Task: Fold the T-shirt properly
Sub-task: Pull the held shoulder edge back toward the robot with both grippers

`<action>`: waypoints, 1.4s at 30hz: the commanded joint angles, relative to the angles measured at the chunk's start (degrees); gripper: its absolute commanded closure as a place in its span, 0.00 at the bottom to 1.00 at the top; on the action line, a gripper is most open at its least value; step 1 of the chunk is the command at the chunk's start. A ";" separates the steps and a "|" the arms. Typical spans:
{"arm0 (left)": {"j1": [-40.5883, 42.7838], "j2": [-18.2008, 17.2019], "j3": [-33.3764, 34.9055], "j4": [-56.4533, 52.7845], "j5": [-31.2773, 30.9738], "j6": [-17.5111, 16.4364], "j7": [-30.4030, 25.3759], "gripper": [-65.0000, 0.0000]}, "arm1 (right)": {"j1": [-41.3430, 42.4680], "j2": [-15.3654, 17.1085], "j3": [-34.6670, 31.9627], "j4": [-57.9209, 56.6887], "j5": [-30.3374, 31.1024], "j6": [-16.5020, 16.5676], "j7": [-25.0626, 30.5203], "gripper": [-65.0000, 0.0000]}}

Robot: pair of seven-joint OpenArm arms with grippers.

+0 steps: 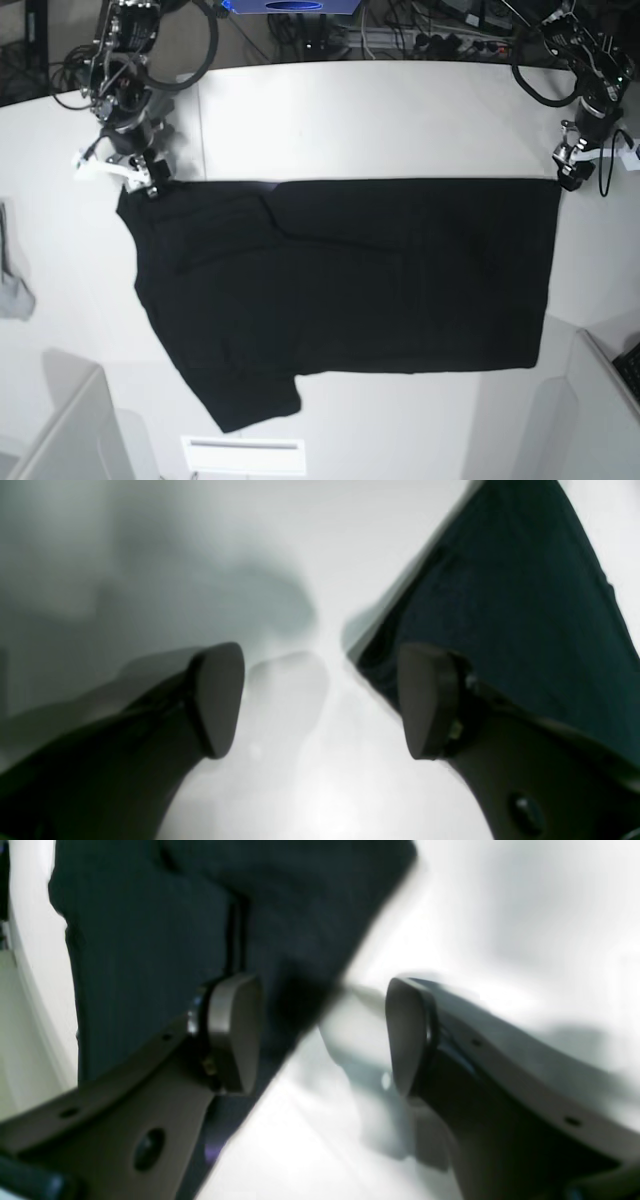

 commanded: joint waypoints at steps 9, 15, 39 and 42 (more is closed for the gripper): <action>-2.61 -2.29 4.07 -3.37 -0.74 -0.44 -0.80 0.29 | 1.67 2.72 -0.28 -4.23 0.07 0.04 2.61 0.43; -4.20 -2.29 4.42 -5.13 -0.74 -0.44 -0.80 0.29 | 2.63 2.98 -0.46 -7.13 0.07 0.04 2.52 0.43; -5.78 -3.87 7.41 -5.04 4.97 -0.35 -0.36 1.00 | 4.74 4.57 0.16 -10.47 0.07 0.12 2.70 1.00; -4.02 -4.66 7.41 -4.42 4.80 -0.44 -0.36 1.00 | 3.60 4.65 0.16 -9.86 0.25 0.12 2.70 1.00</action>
